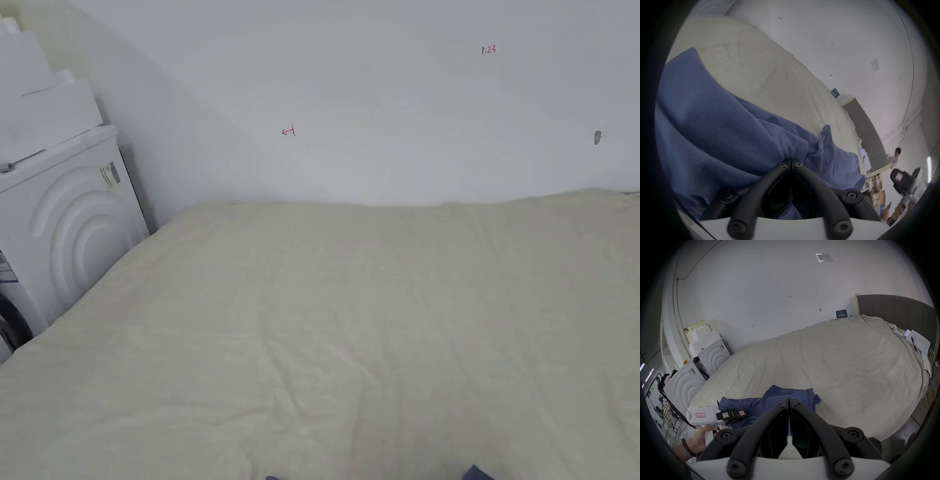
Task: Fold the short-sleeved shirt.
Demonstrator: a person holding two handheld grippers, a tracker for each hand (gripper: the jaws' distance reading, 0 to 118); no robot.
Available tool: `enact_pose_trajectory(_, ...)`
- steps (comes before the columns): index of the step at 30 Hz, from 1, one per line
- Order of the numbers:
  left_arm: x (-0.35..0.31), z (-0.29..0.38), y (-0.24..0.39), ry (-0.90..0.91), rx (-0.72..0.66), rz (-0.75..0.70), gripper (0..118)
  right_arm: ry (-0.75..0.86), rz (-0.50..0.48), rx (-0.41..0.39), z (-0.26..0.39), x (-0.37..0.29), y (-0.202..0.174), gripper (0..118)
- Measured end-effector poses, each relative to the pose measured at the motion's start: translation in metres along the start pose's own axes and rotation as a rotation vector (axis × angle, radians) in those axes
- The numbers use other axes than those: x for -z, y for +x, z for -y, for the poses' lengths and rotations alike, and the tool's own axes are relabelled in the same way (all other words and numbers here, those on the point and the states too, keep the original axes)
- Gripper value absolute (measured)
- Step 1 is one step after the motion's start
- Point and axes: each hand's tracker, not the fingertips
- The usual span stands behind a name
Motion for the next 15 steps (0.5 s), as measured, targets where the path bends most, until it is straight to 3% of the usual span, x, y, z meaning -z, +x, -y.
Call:
enact_pose_trajectory(5, -0.012, -0.012, 0.014, -0.031, 0.003, -0.044, 4, 0.005, -0.016, -0.021, 0.0, -0.001, -0.008, 0)
enact_pose_trajectory(9, -0.084, -0.04, 0.004, 0.159, 0.047, 0.034, 6, 0.009, -0.019, -0.071, -0.004, 0.0, -0.016, 0)
enact_pose_trajectory(10, -0.101, -0.048, -0.009, 0.197, 0.0, 0.033, 13, 0.008, -0.027, -0.079, -0.005, 0.0, -0.017, 0)
enact_pose_trajectory(14, -0.145, -0.069, -0.07, 0.253, -0.131, 0.007, 102, 0.014, -0.052, -0.07, -0.006, 0.001, -0.021, 0)
enact_pose_trajectory(15, -0.146, -0.069, -0.083, 0.237, -0.161, -0.043, 103, 0.015, -0.057, -0.067, -0.006, 0.002, -0.022, 0)
